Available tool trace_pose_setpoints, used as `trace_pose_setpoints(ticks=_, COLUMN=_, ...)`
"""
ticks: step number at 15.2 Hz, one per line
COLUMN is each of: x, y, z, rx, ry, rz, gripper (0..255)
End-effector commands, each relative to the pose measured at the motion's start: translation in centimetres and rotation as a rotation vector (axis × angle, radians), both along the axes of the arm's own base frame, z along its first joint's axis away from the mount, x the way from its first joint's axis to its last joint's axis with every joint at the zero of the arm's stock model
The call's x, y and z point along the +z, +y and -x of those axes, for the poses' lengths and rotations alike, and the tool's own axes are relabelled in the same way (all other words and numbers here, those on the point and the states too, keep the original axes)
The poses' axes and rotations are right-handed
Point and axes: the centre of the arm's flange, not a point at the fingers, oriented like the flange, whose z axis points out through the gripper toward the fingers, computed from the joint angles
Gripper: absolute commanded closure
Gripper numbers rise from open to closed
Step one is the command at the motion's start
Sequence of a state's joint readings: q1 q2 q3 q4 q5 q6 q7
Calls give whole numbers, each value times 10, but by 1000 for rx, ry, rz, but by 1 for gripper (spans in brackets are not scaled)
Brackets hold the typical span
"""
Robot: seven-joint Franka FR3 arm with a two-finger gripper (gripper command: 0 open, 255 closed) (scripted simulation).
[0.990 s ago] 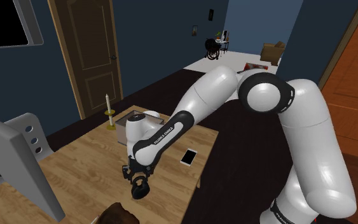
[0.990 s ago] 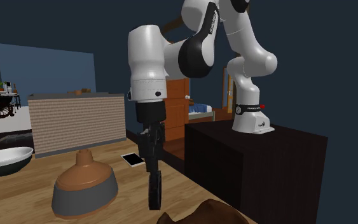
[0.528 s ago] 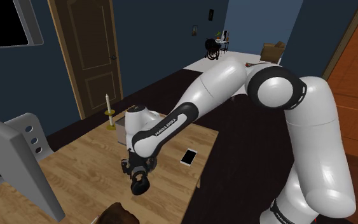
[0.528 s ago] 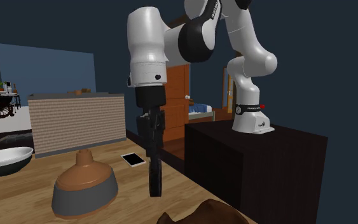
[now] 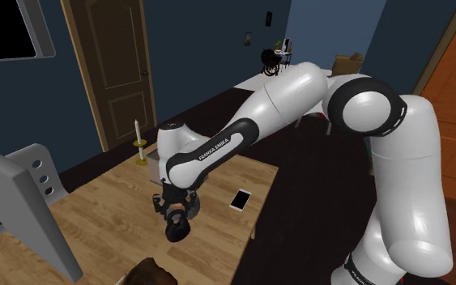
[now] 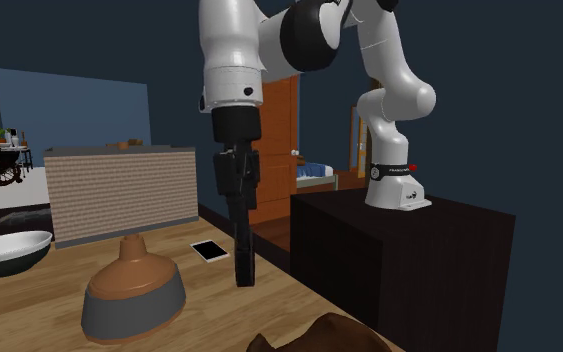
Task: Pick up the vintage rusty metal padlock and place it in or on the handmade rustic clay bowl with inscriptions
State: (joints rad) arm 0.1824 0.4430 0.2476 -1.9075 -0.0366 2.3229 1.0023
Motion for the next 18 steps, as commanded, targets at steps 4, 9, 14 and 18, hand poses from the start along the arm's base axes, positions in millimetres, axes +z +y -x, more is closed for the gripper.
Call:
trace_pose_setpoints(ticks=4, x=27, y=0, z=0, rx=0, ry=0, rz=0, gripper=255)
trace_pose_setpoints(ticks=9, x=47, y=23, z=9, rx=0, ry=0, rz=0, gripper=255)
trace_pose_setpoints(ticks=14, x=68, y=82, z=30, rx=0, ry=0, rz=0, gripper=255)
trace_pose_setpoints(ticks=18, x=84, y=129, z=47, rx=0, ry=0, rz=0, gripper=255)
